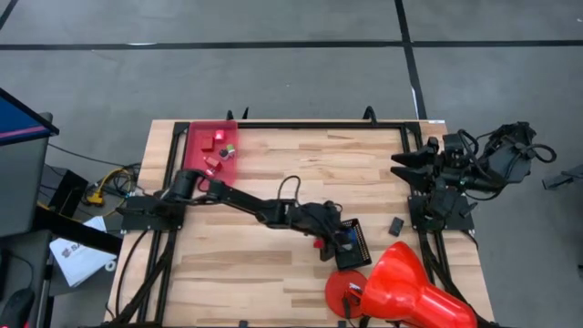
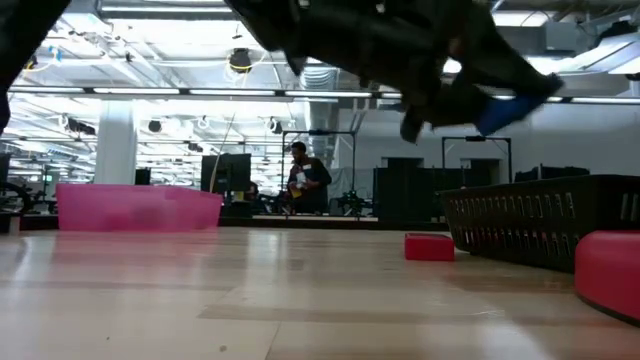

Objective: Pick & Place Office items
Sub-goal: Put the blue digital timer into the black bin, then put the red digital timer into the black bin

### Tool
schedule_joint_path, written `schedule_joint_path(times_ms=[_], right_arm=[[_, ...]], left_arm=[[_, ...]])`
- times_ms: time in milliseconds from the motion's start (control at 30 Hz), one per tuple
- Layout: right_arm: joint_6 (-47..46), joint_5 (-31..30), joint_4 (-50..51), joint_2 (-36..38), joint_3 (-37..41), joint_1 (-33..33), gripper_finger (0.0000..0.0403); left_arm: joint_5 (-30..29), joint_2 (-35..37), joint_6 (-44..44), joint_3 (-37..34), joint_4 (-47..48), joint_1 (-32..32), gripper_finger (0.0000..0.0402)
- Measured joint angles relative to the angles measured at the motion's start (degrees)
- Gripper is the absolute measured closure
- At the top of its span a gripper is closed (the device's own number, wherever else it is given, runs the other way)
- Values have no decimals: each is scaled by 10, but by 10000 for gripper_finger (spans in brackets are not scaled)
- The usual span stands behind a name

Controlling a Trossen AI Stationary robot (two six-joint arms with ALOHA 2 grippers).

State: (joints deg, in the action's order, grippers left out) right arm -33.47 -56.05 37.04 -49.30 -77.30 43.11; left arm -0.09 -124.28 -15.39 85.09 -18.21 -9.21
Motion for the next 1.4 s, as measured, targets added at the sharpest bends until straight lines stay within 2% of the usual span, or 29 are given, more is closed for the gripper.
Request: schedule_joint_path(times_ms=[267,567,667,833,967,1067,1200,1300,1400], right_arm=[[0,-11,-14,-8,0,0,207],[0,-12,-20,-20,0,0,207],[-1,-9,-24,-24,0,0,207],[-36,44,7,-37,0,0,207],[-127,78,104,-52,0,-12,207],[-224,118,199,-71,0,-32,207],[-241,233,231,-121,0,-81,207],[-194,354,189,-165,0,-131,207],[-143,481,135,-210,0,-191,207]], left_arm=[[1,-45,-3,41,44,5,225],[3,-34,-13,42,34,36,157],[2,-5,-1,41,56,53,137],[-30,110,73,27,164,94,135],[-76,250,111,-45,287,141,142],[-87,377,105,-122,335,176,144],[-85,544,68,-239,356,184,141],[-93,645,18,-316,364,158,139],[-129,715,-32,-379,361,113,141]])
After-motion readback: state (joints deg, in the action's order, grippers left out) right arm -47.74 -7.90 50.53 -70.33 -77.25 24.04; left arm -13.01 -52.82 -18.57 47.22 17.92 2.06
